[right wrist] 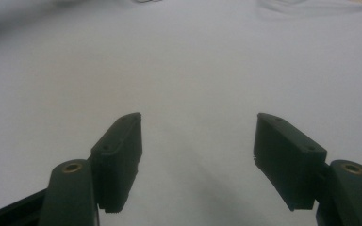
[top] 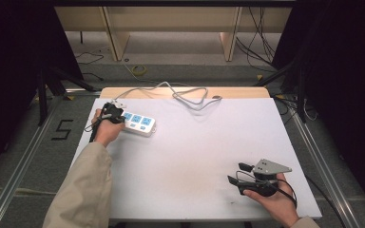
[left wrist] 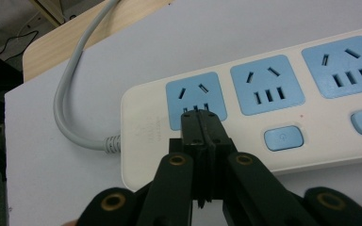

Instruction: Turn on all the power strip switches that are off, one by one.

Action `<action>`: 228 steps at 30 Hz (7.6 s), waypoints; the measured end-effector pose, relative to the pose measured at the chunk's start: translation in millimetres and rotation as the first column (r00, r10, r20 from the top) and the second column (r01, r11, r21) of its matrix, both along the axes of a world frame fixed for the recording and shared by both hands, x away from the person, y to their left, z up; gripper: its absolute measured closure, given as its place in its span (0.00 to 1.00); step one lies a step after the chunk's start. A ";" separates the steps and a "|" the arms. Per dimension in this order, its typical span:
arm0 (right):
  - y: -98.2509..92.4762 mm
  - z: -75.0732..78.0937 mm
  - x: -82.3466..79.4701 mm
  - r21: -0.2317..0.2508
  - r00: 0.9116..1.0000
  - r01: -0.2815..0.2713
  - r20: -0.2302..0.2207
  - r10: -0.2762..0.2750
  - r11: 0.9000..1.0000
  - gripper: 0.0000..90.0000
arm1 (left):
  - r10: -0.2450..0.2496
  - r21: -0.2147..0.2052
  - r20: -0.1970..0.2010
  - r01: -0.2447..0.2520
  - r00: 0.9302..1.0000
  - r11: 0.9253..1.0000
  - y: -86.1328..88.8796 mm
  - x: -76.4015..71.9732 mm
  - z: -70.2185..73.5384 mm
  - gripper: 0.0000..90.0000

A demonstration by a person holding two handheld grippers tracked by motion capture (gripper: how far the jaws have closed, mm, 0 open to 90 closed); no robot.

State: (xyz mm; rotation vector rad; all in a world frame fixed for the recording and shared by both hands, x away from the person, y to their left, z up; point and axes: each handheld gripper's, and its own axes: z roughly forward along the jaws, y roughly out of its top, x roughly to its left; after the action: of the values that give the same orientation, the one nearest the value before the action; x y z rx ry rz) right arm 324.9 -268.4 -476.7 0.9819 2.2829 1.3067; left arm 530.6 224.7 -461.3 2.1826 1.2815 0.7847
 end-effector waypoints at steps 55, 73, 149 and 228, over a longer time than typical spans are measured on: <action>0.2 1.0 -0.4 0.002 1.000 -0.002 0.005 0.002 1.000 0.38 | 0.013 -0.055 -0.004 -0.013 1.000 0.998 -1.8 -5.3 8.1 1.00; 0.4 1.1 -0.6 0.002 1.000 -0.003 0.006 0.003 1.000 0.38 | -0.021 -0.048 -0.014 0.020 1.000 0.999 -15.3 -9.3 10.2 1.00; 1.1 0.9 -0.4 0.002 1.000 -0.008 0.004 0.008 1.000 0.37 | -0.114 -0.061 -0.039 0.111 0.993 0.992 -58.6 -12.9 7.4 1.00; 2.2 1.1 -0.9 0.001 1.000 -0.017 0.007 0.017 1.000 0.37 | -0.126 0.016 -0.162 0.130 0.979 0.991 -73.9 -2.9 12.9 1.00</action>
State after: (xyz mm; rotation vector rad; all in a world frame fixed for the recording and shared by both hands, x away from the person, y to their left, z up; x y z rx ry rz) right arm 324.0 -266.3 -475.6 0.9586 2.2908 1.3156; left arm 527.7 150.8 -448.4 2.3639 1.1971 0.5886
